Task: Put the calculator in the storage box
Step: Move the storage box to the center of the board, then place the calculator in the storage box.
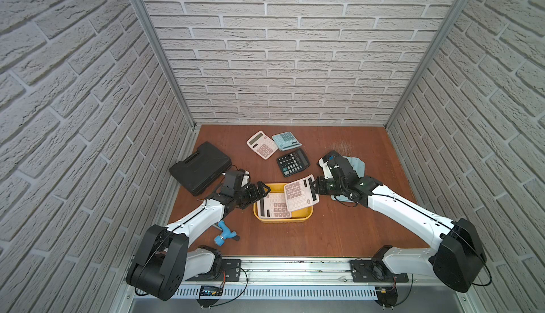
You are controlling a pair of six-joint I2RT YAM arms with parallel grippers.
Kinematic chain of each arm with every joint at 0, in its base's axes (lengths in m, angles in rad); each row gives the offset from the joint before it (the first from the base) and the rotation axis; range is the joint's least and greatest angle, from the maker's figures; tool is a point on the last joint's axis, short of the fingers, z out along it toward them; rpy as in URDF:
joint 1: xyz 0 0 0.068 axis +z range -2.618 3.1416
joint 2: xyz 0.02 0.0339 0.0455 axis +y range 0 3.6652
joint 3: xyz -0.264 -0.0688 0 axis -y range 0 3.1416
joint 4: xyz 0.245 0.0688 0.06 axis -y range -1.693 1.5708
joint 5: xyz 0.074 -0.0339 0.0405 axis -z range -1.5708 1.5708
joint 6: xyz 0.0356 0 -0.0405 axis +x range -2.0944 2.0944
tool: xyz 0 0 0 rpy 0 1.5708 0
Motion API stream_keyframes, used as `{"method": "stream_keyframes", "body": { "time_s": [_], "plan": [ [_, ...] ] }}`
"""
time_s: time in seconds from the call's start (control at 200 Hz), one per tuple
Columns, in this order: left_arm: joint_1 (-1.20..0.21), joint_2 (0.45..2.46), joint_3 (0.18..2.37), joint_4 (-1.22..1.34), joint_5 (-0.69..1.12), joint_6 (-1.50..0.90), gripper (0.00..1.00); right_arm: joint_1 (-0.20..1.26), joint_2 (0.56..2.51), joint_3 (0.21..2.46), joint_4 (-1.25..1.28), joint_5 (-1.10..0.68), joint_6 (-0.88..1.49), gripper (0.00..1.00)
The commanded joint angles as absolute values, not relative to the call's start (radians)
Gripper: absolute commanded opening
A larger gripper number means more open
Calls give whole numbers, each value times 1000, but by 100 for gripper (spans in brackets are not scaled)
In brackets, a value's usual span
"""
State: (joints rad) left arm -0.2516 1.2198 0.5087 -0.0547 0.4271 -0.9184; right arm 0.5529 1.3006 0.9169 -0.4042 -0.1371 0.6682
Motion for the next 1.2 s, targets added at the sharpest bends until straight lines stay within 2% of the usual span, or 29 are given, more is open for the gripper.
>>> {"method": "stream_keyframes", "body": {
  "time_s": [0.0,0.2,0.49,0.785,1.195],
  "plan": [
    [-242,1180,531,-76,391,-881,98,551,1313,901,-320,-171,703,3],
    [-233,1115,532,-142,358,-859,98,556,1367,832,-204,-216,774,3],
    [-230,1087,532,-163,354,-854,98,567,1403,804,-169,-191,793,3],
    [-227,1063,551,-209,343,-839,98,579,1395,793,-215,-149,781,34],
    [-194,1009,603,-320,305,-794,98,578,1288,828,-348,-72,722,48]
  ]
}}
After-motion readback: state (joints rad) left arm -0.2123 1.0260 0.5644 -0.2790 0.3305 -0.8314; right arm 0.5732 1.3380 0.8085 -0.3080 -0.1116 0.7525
